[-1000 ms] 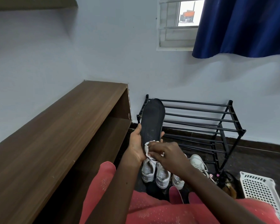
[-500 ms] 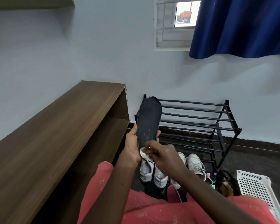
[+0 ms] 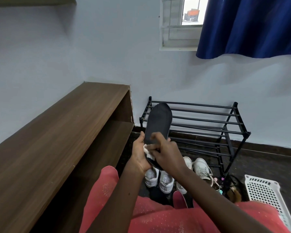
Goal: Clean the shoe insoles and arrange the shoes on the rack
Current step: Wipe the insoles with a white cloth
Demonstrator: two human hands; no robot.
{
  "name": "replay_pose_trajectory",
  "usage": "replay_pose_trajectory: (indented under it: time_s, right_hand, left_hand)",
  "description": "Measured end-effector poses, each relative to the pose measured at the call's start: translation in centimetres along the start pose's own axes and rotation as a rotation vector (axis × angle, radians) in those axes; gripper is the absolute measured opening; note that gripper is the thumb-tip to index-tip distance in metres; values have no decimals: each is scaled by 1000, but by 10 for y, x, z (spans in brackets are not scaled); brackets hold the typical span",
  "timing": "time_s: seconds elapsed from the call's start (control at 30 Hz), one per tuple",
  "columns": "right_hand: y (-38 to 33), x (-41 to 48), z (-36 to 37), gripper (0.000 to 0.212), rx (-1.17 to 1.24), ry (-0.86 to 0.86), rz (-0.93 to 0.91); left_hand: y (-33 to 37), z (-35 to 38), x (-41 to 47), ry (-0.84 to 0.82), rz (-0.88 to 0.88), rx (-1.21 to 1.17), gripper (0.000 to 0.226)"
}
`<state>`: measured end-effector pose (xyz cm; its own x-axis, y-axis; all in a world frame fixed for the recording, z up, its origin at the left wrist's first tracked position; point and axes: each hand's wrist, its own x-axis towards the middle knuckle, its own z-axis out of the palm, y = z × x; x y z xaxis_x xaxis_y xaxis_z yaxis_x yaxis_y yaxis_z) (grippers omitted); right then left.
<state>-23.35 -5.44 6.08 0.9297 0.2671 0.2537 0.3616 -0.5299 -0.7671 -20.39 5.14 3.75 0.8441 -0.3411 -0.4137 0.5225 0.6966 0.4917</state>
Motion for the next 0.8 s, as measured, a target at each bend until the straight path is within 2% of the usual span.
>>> replay_pose_trajectory:
  time_s: [0.17,0.3,0.5,0.67,0.8]
  right_hand:
    - [4,-1,2,39,-15,-6,-8]
    - [7,33,-3,33,-49,138,-4]
    - [9,54,-5,32,40,287,113]
    - [7,27,11,26,17,166,43]
    - [8,6,21,23,17,85,48]
  left_hand:
    - [-2,-4,1,17,33,14,72]
    - [-7,2,0,-5,77,-18,60]
    - [-10,0,0,-14,86,66,56]
    - [2,-4,-1,-26,85,15,64]
    - [11,-9,5,51,79,16,76]
